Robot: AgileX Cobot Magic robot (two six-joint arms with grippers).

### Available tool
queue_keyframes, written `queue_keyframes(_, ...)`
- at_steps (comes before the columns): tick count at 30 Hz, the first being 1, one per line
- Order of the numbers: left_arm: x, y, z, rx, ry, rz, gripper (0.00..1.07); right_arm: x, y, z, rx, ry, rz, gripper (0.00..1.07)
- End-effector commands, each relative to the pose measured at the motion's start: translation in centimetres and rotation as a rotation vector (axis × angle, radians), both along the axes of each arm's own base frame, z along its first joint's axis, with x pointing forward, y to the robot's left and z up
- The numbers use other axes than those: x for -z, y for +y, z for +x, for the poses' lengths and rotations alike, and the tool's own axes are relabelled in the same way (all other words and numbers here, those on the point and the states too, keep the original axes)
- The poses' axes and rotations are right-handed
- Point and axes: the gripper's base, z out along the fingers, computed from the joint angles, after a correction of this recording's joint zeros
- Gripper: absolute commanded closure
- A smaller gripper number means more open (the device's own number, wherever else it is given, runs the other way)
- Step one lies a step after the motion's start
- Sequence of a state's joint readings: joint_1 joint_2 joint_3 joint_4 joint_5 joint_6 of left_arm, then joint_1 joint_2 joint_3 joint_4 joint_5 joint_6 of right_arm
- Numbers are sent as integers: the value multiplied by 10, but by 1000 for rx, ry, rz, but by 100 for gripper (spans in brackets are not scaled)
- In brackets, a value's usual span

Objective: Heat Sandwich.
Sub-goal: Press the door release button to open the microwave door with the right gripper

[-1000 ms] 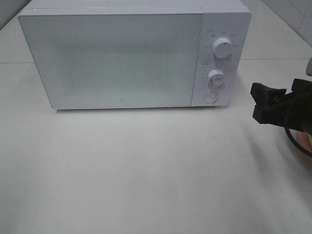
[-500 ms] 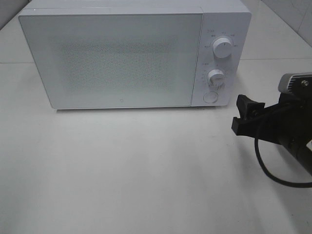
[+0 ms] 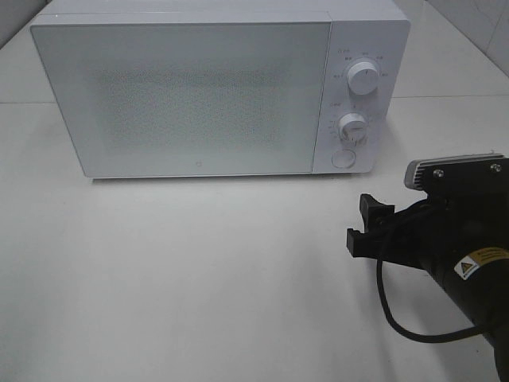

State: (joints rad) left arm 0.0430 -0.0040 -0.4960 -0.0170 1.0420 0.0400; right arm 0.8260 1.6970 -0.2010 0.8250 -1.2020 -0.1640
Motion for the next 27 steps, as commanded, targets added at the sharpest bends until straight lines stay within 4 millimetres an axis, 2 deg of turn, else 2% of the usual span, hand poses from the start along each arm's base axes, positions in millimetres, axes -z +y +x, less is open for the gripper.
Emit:
queue_keyframes(1, 0, 0, -4, -2, -34, -2, 8, -13, 1, 5, 11, -150, -6, 31)
queue_keyframes(10, 0, 0, -4, -2, -34, -2, 8, -13, 0, 5, 45, -139, 111, 31)
queue_keyframes(14, 0, 0, -4, -2, -34, -2, 8, -13, 1, 5, 121, -124, 371, 31)
queue_keyframes(15, 0, 0, -4, -2, -34, -2, 8, -13, 1, 5, 121, -124, 371, 31)
queue_keyframes(18, 0, 0, -4, -2, -34, -2, 8, -13, 0, 5, 167, -116, 531, 31)
queue_keyframes(19, 0, 0, -4, -2, -34, -2, 8, -13, 1, 5, 203, -108, 653, 31)
queue_keyframes(20, 0, 0, -4, -2, -34, -2, 8, -13, 1, 5, 203, -108, 653, 31)
queue_keyframes(23, 0, 0, -4, -2, -34, -2, 8, -13, 1, 5, 254, -96, 828, 31)
queue_keyframes(24, 0, 0, -4, -2, -34, -2, 8, -13, 1, 5, 286, -89, 937, 31)
queue_keyframes(25, 0, 0, -4, -2, -34, -2, 8, -13, 1, 5, 286, -89, 937, 31)
queue_keyframes(27, 0, 0, -4, -2, -34, -2, 8, -13, 1, 5, 320, -80, 1055, 31)
